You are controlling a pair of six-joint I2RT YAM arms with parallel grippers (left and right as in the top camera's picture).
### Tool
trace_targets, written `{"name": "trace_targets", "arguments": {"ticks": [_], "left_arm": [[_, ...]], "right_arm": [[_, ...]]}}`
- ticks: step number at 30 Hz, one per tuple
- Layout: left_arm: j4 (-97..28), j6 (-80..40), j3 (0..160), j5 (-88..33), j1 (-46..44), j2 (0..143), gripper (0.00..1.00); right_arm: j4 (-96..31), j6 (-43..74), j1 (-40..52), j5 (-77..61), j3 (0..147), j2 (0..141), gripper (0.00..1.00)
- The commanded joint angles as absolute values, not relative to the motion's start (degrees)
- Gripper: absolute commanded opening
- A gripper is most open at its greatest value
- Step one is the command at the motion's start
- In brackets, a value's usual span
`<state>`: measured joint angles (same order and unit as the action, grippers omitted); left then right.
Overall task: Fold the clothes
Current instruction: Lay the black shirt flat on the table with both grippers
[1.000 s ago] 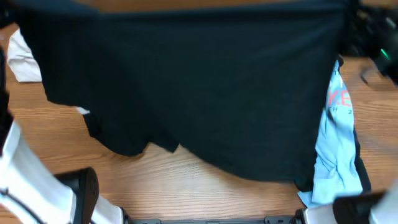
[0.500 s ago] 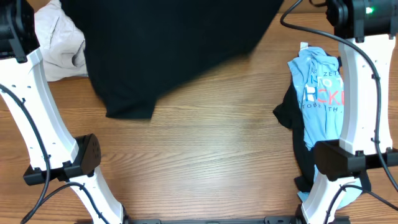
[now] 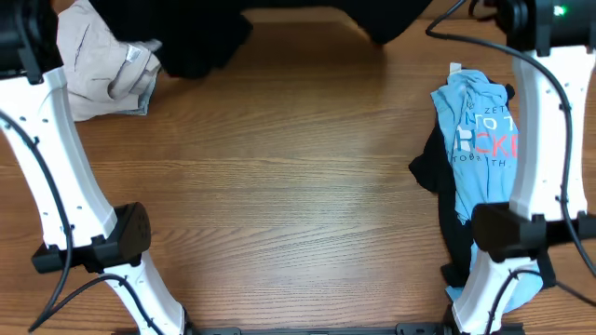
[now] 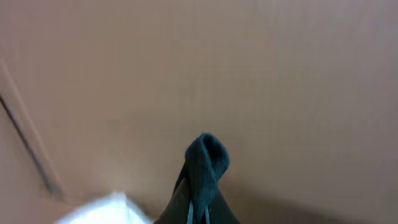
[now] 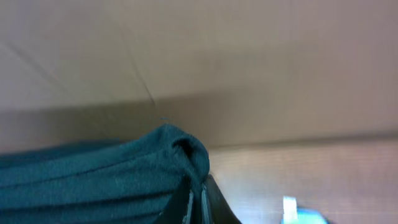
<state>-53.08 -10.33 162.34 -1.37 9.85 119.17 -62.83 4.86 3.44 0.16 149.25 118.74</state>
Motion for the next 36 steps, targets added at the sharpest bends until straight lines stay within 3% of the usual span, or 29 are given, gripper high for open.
{"name": "trace_targets", "arguments": {"ticks": [1, 8, 19, 25, 31, 36], "left_arm": [[-59.8, -8.5, 158.7, -3.3, 8.7, 121.8, 0.04], [-76.3, -8.6, 155.7, -3.3, 7.8, 124.3, 0.04], [-96.6, -7.8, 155.8, 0.6, 7.9, 120.2, 0.04], [-96.8, -5.9, 151.1, -1.3, 6.6, 119.0, 0.04], [-96.8, -6.9, 132.9, 1.9, 7.0, 109.5, 0.04], [-96.4, -8.6, 120.3, 2.2, 6.9, 99.6, 0.04]], "right_arm": [[-66.3, 4.7, 0.8, 0.5, 149.9, 122.7, 0.04], [-74.9, 2.9, -1.4, -7.0, 150.0, 123.2, 0.04], [-94.5, 4.7, -1.4, -7.8, 150.0, 122.1, 0.04], [-97.1, 7.6, -1.0, -8.3, 147.5, 119.8, 0.04], [-97.1, 10.3, 0.7, -7.2, 134.3, 110.8, 0.04], [-92.5, 13.7, 2.1, -5.2, 114.8, 98.7, 0.04]]}}
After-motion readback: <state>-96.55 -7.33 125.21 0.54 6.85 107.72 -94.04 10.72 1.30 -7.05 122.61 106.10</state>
